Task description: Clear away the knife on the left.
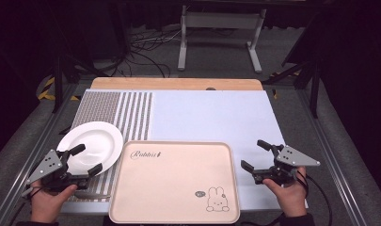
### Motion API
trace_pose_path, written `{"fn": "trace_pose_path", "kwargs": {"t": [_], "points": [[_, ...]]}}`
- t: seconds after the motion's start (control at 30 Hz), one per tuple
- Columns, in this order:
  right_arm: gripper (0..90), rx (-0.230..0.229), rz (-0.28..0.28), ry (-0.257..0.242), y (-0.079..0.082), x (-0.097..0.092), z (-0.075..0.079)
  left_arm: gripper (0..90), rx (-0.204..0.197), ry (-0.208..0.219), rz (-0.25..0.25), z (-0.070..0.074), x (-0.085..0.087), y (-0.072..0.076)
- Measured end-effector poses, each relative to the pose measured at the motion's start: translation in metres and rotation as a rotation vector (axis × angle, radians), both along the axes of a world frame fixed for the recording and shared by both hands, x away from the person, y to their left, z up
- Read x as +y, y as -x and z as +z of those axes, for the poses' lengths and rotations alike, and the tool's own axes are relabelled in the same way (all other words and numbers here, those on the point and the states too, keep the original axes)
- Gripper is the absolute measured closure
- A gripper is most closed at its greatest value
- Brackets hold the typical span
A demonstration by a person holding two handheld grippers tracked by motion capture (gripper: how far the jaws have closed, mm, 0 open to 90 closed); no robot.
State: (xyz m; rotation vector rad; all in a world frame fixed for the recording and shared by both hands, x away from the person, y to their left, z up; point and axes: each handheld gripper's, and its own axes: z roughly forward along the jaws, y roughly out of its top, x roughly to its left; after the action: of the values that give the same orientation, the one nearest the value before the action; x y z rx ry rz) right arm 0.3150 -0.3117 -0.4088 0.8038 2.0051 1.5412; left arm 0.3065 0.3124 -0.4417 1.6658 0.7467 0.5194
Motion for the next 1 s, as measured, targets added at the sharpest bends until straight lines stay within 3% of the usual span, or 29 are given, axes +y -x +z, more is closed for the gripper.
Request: {"fn": "trace_pose_path", "kwargs": {"t": [0.13, 0.37, 0.7, 1.0], "points": [[4.4, 0.002, 0.006, 0.001, 0.0005, 0.0005, -0.0004, 3.7, 0.011, 0.029, -0.001, 0.0015, 0.0008, -0.0002], [4.4, 0.007, 0.01, -0.009, 0.0006, 0.0002, -0.0012, 3.6, 0.013, 0.005, -0.009, 0.0007, -0.0015, -0.0008], [4.4, 0.015, 0.016, -0.003, -0.0005, 0.0017, -0.0024, 3.3, 0.023, 0.01, -0.025, 0.0014, -0.0019, -0.0001], [4.2, 0.022, 0.025, -0.008, -0.0016, 0.0024, -0.0029, 4.2, 0.051, -0.027, -0.092, 0.0057, -0.0085, -0.0054]]}}
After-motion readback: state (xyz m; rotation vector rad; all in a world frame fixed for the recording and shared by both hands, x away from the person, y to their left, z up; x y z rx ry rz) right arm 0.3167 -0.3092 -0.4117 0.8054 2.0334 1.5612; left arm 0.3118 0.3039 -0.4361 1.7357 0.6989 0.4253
